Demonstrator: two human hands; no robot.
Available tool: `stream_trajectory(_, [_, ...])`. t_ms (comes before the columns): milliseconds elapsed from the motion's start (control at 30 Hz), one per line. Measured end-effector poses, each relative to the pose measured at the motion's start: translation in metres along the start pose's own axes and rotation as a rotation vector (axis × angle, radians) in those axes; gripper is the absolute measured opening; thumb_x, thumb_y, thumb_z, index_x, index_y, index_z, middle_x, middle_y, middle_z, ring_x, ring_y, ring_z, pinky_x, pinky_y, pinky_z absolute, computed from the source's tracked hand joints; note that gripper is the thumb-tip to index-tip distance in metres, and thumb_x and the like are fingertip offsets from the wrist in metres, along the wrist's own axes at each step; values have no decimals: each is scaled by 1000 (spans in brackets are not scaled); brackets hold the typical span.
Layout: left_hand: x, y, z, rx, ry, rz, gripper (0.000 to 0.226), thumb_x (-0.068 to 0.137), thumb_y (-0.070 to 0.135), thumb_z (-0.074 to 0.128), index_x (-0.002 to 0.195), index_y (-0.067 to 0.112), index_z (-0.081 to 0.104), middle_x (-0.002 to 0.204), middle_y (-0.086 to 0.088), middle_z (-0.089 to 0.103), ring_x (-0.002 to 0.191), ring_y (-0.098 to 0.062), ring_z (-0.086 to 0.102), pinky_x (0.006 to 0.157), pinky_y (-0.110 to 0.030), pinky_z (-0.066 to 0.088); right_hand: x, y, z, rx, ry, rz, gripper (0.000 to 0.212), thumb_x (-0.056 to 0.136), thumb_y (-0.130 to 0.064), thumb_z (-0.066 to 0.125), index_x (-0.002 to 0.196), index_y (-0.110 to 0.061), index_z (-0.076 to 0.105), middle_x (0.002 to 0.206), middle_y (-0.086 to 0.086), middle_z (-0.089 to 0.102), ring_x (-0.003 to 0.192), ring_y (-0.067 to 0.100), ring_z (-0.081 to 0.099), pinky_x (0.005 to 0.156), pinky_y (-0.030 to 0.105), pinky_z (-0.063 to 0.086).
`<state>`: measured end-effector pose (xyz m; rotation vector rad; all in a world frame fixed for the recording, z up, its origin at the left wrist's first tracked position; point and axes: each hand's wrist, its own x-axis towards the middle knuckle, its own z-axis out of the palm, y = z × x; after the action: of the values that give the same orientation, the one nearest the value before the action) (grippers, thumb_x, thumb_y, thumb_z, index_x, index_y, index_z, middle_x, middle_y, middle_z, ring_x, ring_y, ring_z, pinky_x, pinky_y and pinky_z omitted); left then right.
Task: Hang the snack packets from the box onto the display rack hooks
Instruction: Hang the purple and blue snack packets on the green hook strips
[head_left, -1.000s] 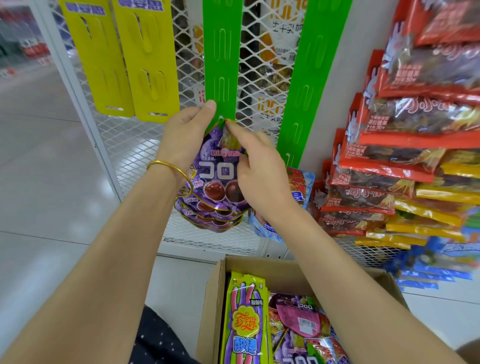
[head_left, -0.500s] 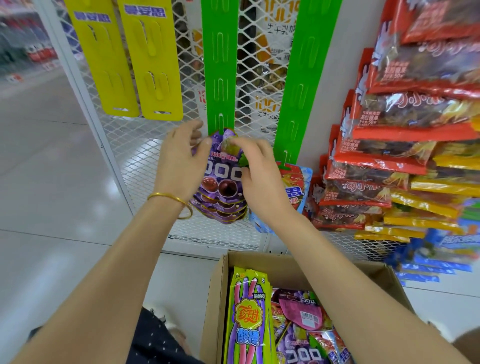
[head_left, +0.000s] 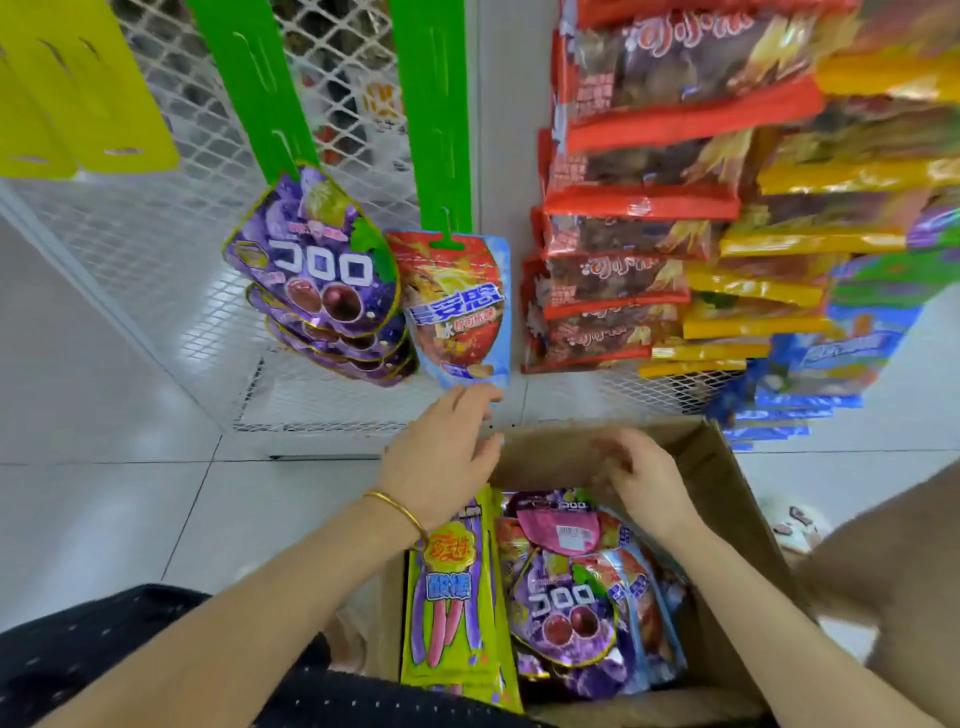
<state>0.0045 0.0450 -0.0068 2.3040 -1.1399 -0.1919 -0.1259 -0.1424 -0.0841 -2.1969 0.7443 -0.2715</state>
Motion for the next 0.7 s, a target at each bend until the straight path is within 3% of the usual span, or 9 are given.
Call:
stream_trajectory(100, [2, 4, 25, -31, -152, -37, 41, 89, 22, 54, 128, 21, 44, 116, 1, 51, 90, -18, 56, 84, -40, 48, -10, 63, 7, 4, -49, 298, 23, 84, 5, 52, 96, -11, 63, 96, 8, 66, 87, 24, 62, 79, 35, 50])
stream_trajectory(167, [5, 3, 36, -29, -204, -59, 40, 89, 20, 54, 128, 20, 45, 113, 0, 52, 87, -16, 56, 84, -39, 48, -16, 93, 22, 67, -153, 471, 26, 82, 7, 49, 83, -18, 59, 87, 7, 62, 75, 25, 59, 71, 39, 51])
stream_trajectory(267, [11, -3, 47, -36, -246, -94, 39, 88, 18, 56, 126, 18, 47, 112, -3, 55, 84, -15, 55, 85, -30, 46, -20, 111, 46, 89, -288, 598, 23, 84, 7, 49, 81, -15, 55, 75, 3, 52, 64, 18, 51, 67, 35, 45])
stream_trajectory(333, [14, -8, 53, -30, -274, -119, 38, 89, 16, 55, 126, 15, 48, 111, -4, 55, 84, -14, 54, 82, -25, 42, -20, 119, 55, 0, -307, 622, 15, 87, -5, 57, 101, -10, 58, 89, 6, 59, 82, 22, 57, 78, 29, 44])
stream_trajectory(433, [16, -12, 59, -38, -298, -160, 36, 89, 16, 55, 125, 14, 48, 110, -2, 55, 84, -14, 55, 76, -21, 38, -22, 132, 64, -57, -256, 733, 35, 89, -16, 59, 121, -3, 52, 121, 16, 58, 114, 30, 55, 91, 30, 42])
stream_trajectory(600, [17, -18, 66, -61, -314, -189, 35, 89, 16, 55, 124, 16, 49, 107, 0, 56, 84, -13, 57, 75, -22, 41, -27, 140, 80, -64, -251, 791, 37, 91, -18, 56, 125, -4, 50, 125, 16, 58, 117, 31, 54, 95, 32, 41])
stream_trajectory(700, [17, -20, 68, -77, -318, -210, 35, 89, 14, 56, 123, 16, 50, 107, 0, 56, 83, -11, 57, 77, -26, 46, -27, 144, 83, -49, -270, 778, 34, 87, -23, 63, 116, -5, 58, 117, 11, 62, 113, 29, 56, 94, 32, 42])
